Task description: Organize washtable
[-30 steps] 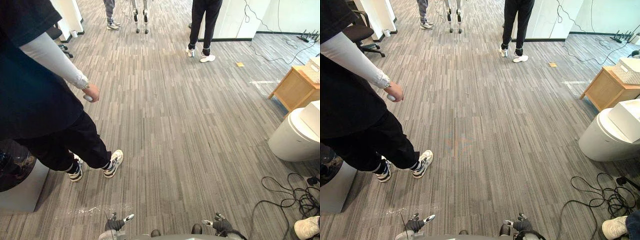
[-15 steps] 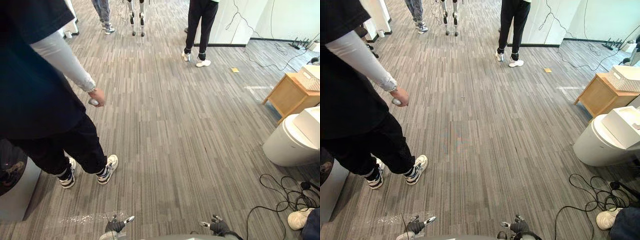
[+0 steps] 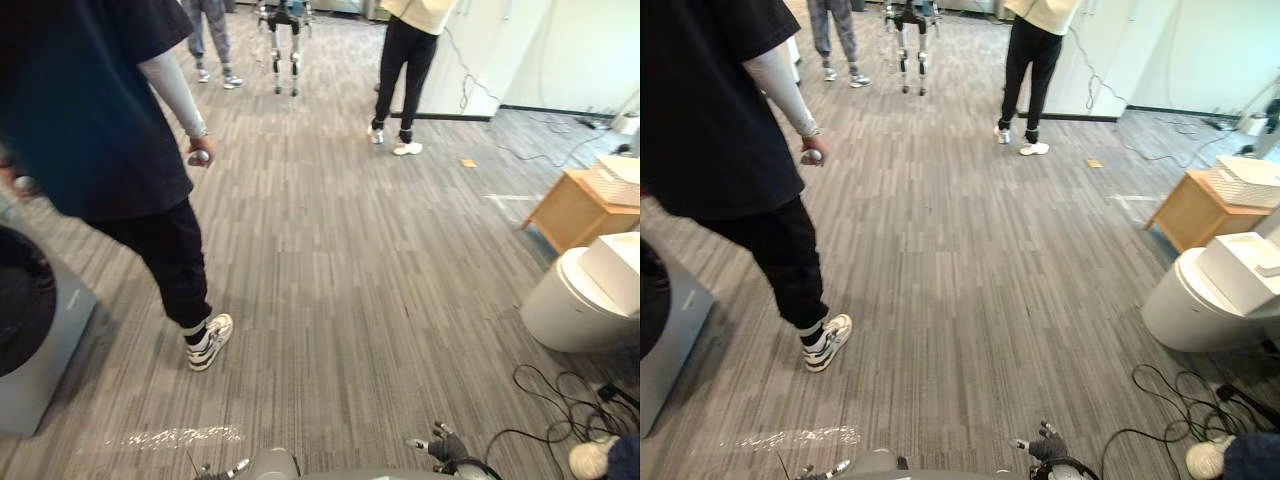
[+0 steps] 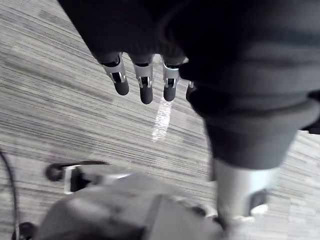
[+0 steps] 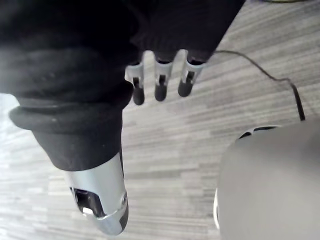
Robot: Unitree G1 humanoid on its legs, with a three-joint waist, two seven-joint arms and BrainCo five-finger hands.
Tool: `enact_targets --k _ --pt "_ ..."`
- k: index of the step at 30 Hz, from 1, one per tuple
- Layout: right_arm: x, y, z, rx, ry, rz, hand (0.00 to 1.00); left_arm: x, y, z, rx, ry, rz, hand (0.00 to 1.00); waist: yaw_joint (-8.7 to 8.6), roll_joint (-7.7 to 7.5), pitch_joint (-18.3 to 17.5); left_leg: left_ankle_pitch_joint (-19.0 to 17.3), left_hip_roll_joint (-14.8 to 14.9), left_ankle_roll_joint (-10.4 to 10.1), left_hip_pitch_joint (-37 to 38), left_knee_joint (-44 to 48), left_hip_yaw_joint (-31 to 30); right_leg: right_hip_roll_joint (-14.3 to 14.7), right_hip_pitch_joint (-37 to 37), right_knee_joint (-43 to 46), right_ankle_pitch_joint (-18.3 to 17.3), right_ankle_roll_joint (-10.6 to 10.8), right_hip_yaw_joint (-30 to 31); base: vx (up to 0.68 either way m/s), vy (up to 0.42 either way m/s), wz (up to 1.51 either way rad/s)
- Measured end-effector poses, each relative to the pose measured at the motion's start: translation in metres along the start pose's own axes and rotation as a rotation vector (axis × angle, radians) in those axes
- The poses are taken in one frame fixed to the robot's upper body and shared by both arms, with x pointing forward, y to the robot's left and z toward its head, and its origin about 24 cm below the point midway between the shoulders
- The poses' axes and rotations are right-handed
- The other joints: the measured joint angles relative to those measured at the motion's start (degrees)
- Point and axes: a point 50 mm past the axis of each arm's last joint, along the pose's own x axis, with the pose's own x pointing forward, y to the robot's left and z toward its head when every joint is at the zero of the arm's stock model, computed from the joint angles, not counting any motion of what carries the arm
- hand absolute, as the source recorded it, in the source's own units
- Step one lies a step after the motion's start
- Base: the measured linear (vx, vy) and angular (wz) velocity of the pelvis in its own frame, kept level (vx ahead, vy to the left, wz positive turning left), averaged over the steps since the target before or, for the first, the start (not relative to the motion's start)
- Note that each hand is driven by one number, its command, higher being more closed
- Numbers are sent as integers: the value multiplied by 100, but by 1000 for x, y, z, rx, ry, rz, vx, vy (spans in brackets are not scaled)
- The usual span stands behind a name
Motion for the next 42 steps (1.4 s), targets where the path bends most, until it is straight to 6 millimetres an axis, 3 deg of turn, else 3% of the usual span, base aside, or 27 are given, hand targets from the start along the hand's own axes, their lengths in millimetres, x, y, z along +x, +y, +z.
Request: enact_targets --k 3,6,8,9,11,12,13,16,18,19,20,21,22,23,24,25,26,27,28,29,32,35,36,38,40,41,42 --pt "2 -3 7 -10 -19 -5 0 -3 -8 -10 -6 29 -18 0 1 285 82 507 -57 -45 -291 -1389 -432 -78 -32 -223 -44 163 16 113 110 -4" --pt "1 0 6 -30 -19 4 0 -3 -6 -11 -3 32 -14 0 25 237 60 662 -250 174 -552 -770 -533 -387 -35 129 -313 526 92 385 353 -9" --pt "-1 1 -4 -25 7 4 0 -4 -3 -15 4 45 -7 0 136 142 -83 216 -464 781 -515 -284 -378 -691 -87 764 -631 777 244 427 341 -16" --pt "-2 6 -7 -4 17 13 0 -2 4 -13 16 40 9 0 125 -54 -157 -69 -709 877 -364 -185 -307 -999 -501 2093 -732 727 477 526 302 21" --pt "-3 10 -6 48 2 13 0 -1 10 -8 42 26 18 0 -20 -253 -130 -361 -1086 1083 237 -306 -354 -1388 -1116 4062 192 -78 836 478 241 46" --pt "-3 11 -7 59 2 13 0 -1 12 -9 53 28 20 0 -38 -233 -103 -438 -1183 1151 460 -396 -423 -1430 -1190 4479 366 -163 892 676 231 44" --pt "-3 11 -8 77 5 12 0 -1 13 -8 60 25 20 0 -48 -269 -97 -538 -1271 1278 1121 -724 -540 -1272 -1338 5286 201 -137 933 795 252 28" --pt "-3 11 -3 96 -21 17 0 0 12 -8 65 28 16 0 -167 -234 -96 -542 -1273 1284 1991 -1452 -741 -867 -1746 5354 -427 -179 452 582 104 31" --pt "-2 5 5 123 -50 0 0 1 5 -1 60 14 -1 0 -244 -81 -74 -535 -1114 1204 2544 -2035 -853 -338 -2272 4460 -747 -248 -51 601 60 25" --pt "-1 -1 12 121 -76 -12 0 1 -2 2 57 4 -17 0 -281 57 -10 -534 -967 995 2788 -2232 -856 8 -2465 3732 -743 -292 -196 831 78 25" --pt "0 -8 19 111 -99 -29 0 3 -10 12 85 -25 -42 0 -387 131 43 -448 -857 644 3012 -2351 -935 401 -2793 2276 -364 -282 -229 855 65 35" --pt "0 -10 18 106 -97 -35 0 3 -12 15 96 -37 -48 0 -436 121 51 -414 -863 582 3103 -2386 -1003 528 -2867 1667 -50 -300 -221 891 25 57" --pt "-1 -14 11 100 -72 -46 0 3 -13 18 110 -50 -54 0 -512 94 52 -391 -903 500 3326 -2433 -1170 691 -2858 497 636 -375 -39 819 -40 65" --pt "-5 -16 -4 102 -28 -57 0 4 -14 22 106 -66 -55 0 -529 21 52 -435 -986 365 3656 -2364 -1354 756 -2787 -90 1321 -692 144 839 -52 66" --pt "-7 -19 -14 111 2 -68 0 3 -16 21 94 -63 -56 0 -535 59 32 -467 -915 312 3807 -2272 -1482 770 -2724 100 1970 -908 282 853 -63 48" --pt "-8 -29 -20 146 34 -105 0 3 -25 23 51 -63 -71 0 -495 356 93 -303 -687 73 3845 -1855 -1525 829 -2784 816 1737 -960 127 644 -52 29" --pt "-9 -30 -22 158 41 -113 0 2 -30 24 24 -66 -81 0 -512 403 115 -40 -657 -106 3748 -1537 -1505 827 -2738 1028 1517 -914 92 775 -88 14" --pt "-10 -33 -23 163 47 -121 0 0 -36 21 -31 -56 -93 0 -548 448 124 840 -662 218 3410 -655 -1422 852 -2503 1112 1185 -841 91 763 -102 8" --pt "-10 -34 -23 160 44 -122 0 0 -39 19 -84 -45 -90 0 -563 497 161 1803 -573 263 3040 203 -1361 915 -2148 952 1026 -836 107 910 -103 1" --pt "-10 -34 -23 154 42 -125 0 -1 -39 19 -125 -44 -80 0 -542 519 185 2053 -215 99 2449 1560 -1223 1064 -1618 633 884 -876 148 872 -85 0" --pt "-12 -23 -28 133 58 -97 0 1 -23 35 -164 -116 -34 0 -321 248 303 1447 716 520 1151 3508 -330 1217 -136 -92 512 -898 394 670 -73 -10" --pt "-9 -20 -25 110 65 -90 0 2 -16 42 -155 -147 -18 0 -157 153 293 826 720 345 325 2982 -188 1174 549 -455 389 -753 734 554 35 -53" --pt "-6 -20 -18 107 55 -87 0 2 -12 37 -137 -131 -12 0 -125 147 345 582 560 277 -61 2119 -171 1080 907 -655 312 -644 978 486 151 -83" --pt "-4 -18 -12 106 37 -83 0 2 -11 28 -105 -104 -13 0 -99 129 360 596 260 234 -170 644 -213 864 1072 -729 133 -505 1145 413 191 -72" --pt "-4 -20 -13 101 36 -85 0 0 -11 16 -77 -66 -18 0 -74 171 350 802 -89 13 -233 -1294 -684 636 1250 -726 -183 -356 1347 429 269 -48" --pt "-5 -22 -16 86 44 -89 0 -1 -8 7 -61 -38 -15 0 -1 160 320 1426 -216 -50 -225 -1719 -904 496 1335 -678 -425 -242 1458 520 367 -33" --pt "-6 -19 -18 69 49 -79 0 -2 -5 -2 -55 -16 -9 0 4 130 205 1734 -450 78 -332 -1479 -982 311 1345 -542 -659 -213 1516 546 386 -27"
